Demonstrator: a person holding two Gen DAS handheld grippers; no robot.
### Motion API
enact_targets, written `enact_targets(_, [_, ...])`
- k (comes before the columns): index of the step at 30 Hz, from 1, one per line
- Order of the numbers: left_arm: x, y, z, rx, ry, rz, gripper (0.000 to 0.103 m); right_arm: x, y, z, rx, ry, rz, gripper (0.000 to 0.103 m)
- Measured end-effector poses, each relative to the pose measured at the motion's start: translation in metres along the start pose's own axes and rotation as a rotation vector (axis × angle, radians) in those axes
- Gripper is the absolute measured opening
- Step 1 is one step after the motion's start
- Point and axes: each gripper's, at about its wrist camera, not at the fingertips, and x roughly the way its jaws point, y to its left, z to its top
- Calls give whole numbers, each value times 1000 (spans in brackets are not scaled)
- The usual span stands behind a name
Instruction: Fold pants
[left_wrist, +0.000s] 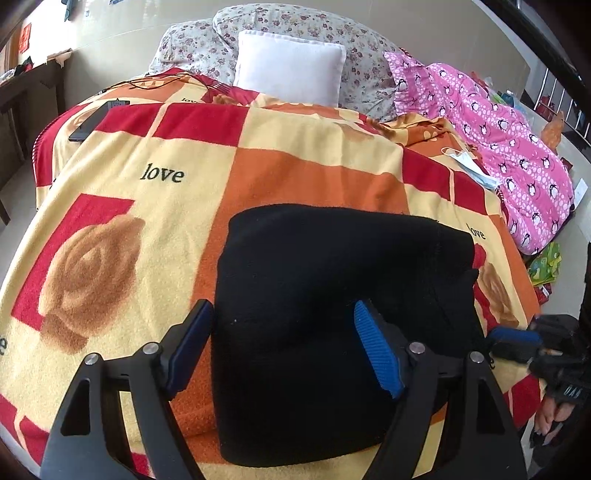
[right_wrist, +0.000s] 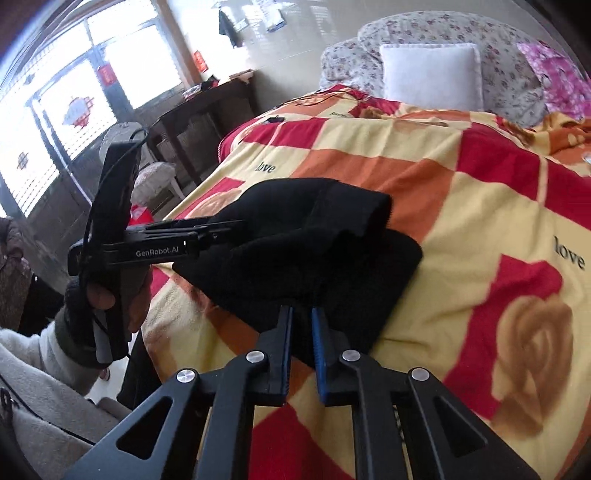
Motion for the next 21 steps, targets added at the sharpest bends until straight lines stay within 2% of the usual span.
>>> enact_targets(2, [0, 0, 0, 3, 2, -1, 78, -9, -3, 4, 31, -70, 13, 26])
enact_targets(3, [0, 0, 0, 1, 4, -2, 78, -10, -3, 8, 38, -85, 26, 36])
enact_targets(5, [0, 1, 1, -1, 8, -3, 78, -4, -2, 15, 17, -79, 17, 38])
enact_targets(12, [3, 2, 1, -12, 13, -3, 81, 45, 16, 26, -137, 29, -8, 38])
enact_targets(14, [5, 2, 0, -20, 16, -6, 83, 51, 17, 29, -156, 28, -15, 31])
enact_targets(16, [5, 1, 0, -13, 16, -7, 83, 48, 20, 28, -168, 39, -30, 15])
enact_targets(18, [6, 2, 0, -10, 18, -9, 84, 38, 24, 23, -179, 35, -15, 8])
enact_targets(20, [6, 2, 0, -9, 19, -10, 84, 22, 26, 17, -164, 11, 17, 7])
enact_targets(21, [6, 2, -1, -9, 18, -9, 84, 14, 26, 13, -155, 3, 21, 3])
